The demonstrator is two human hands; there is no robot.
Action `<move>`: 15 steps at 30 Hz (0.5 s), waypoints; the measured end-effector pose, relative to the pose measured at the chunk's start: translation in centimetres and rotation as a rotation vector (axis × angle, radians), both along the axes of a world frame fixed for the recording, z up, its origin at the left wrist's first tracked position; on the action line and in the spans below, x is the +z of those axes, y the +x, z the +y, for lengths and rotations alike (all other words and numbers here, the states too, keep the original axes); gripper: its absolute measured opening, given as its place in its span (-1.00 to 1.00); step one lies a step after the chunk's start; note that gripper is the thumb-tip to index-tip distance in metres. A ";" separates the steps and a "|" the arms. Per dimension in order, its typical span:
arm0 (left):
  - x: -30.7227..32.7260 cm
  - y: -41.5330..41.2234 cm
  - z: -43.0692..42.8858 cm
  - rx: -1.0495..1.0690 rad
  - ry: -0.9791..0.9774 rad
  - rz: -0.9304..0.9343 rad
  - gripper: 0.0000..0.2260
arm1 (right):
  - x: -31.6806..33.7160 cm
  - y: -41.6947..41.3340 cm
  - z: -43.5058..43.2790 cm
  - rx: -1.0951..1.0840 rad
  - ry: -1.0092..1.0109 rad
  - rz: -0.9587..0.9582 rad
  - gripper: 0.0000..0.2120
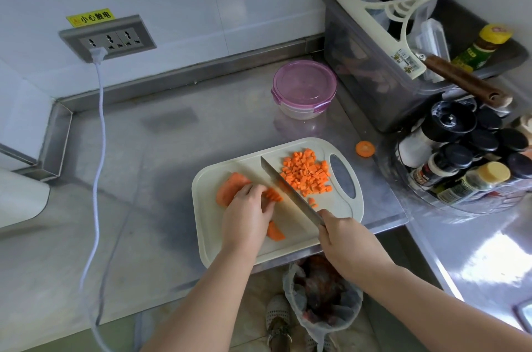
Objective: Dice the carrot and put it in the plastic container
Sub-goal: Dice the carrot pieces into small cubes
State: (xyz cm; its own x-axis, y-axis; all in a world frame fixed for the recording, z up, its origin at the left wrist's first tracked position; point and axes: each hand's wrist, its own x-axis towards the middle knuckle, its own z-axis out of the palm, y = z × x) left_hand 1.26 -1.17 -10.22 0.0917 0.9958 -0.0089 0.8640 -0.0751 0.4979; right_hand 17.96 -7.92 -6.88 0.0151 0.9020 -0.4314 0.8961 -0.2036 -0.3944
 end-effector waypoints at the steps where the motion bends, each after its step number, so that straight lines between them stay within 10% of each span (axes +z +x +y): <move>1: 0.0 -0.1 -0.1 0.008 -0.001 -0.001 -0.85 | 0.1 -0.1 -0.2 0.011 0.009 -0.010 -0.76; 15: -0.6 -0.3 0.5 -0.033 -0.007 0.056 -0.84 | -0.4 -1.5 -0.2 0.070 -0.031 -0.053 -0.74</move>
